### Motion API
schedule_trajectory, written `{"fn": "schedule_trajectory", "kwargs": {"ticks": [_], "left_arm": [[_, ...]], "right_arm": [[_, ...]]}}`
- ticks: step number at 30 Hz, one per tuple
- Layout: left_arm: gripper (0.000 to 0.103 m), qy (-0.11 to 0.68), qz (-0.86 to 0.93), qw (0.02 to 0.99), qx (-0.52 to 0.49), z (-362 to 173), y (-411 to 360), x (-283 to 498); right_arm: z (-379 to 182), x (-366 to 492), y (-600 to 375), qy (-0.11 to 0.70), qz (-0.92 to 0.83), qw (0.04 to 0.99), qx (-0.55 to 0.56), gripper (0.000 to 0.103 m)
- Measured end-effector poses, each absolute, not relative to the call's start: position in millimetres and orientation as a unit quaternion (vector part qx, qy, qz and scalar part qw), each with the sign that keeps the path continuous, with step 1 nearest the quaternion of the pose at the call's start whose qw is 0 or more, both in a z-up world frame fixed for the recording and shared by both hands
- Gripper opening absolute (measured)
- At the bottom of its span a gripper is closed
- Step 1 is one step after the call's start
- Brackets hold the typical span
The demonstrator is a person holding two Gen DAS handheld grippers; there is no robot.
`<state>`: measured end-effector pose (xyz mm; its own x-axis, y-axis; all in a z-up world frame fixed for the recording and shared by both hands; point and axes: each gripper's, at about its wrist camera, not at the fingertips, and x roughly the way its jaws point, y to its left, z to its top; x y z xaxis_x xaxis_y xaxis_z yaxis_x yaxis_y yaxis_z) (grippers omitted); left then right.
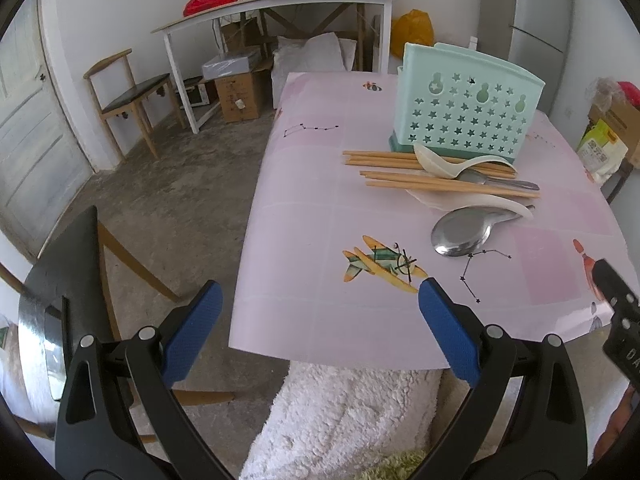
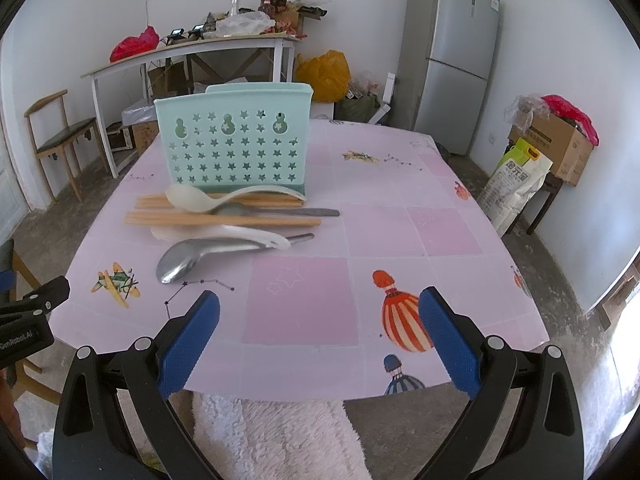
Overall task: Organize utensils
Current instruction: 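Reach the left gripper to the metal knife and close on it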
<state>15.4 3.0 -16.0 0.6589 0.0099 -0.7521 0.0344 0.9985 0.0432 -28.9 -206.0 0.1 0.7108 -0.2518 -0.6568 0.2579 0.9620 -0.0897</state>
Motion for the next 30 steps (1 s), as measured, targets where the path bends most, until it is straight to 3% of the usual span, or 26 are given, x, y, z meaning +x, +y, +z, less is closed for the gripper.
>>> {"fn": "schedule_trajectory", "kwargs": {"ticks": [5,16,19,25,30], "left_arm": [[0.094,0.410,-0.028,0.911,0.023,-21,5,22],[0.095,0.385,-0.172,0.904,-0.064,-27,-2,38],[0.095,0.381,-0.198,0.902,-0.048,-31,-15,45],[0.094,0.355,-0.236,0.901,0.079,-44,-63,49],[0.068,0.367,-0.258,0.881,0.152,-64,-95,58]], "right_arm": [[7,-29,-215,0.310,-0.145,0.940,-0.003,0.097],[-9,-9,-236,0.298,-0.093,0.950,0.011,0.097],[-12,-3,-240,0.300,-0.088,0.950,0.014,0.097],[-25,10,-250,0.310,-0.084,0.947,0.030,0.097],[-37,18,-258,0.328,-0.083,0.940,0.041,0.097]]}}
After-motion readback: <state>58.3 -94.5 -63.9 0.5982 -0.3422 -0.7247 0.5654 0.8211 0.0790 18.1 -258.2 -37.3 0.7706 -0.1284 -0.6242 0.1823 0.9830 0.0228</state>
